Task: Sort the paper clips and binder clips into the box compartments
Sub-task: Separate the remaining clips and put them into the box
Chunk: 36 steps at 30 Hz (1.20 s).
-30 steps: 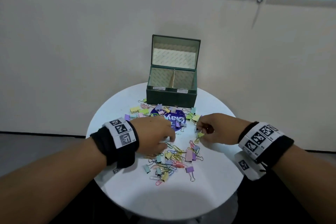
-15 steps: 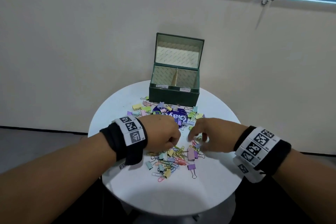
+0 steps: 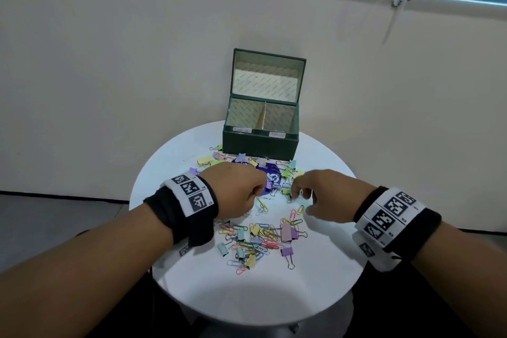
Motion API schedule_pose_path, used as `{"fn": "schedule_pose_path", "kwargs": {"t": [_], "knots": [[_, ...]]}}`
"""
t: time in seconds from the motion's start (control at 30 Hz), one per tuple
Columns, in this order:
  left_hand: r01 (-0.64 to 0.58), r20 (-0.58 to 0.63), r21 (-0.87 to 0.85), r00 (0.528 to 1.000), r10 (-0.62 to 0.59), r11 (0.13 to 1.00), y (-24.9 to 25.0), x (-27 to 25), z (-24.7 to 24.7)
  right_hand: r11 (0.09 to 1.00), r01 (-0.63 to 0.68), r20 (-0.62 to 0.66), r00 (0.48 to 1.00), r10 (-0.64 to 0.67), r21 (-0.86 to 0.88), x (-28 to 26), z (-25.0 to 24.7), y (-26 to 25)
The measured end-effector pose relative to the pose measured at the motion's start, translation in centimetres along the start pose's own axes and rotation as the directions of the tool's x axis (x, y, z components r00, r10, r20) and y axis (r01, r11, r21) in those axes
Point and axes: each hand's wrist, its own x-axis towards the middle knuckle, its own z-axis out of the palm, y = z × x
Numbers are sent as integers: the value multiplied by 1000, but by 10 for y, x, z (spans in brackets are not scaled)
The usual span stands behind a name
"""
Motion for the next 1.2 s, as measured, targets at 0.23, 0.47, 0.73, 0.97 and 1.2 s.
{"fn": "schedule_pose_path", "kwargs": {"t": [0.23,0.47,0.73,0.97,1.2], "knots": [[-5,-113,-58,994,-2,998,-2,-3,-1,987,126,88,987,-135,104,-7,13,-10],[48,-117,-80,991,-58,996,-7,1,-4,968,238,74,970,-232,-79,-1,19,-11],[249,11,-678,944,-330,692,-20,27,-37,984,169,49,984,-172,49,17,8,3],[302,74,-849,880,-469,433,-38,100,-78,846,121,-301,952,49,519,68,-53,25],[404,126,-824,815,-566,398,-29,142,-78,872,-38,-375,893,248,487,129,-82,20]]}}
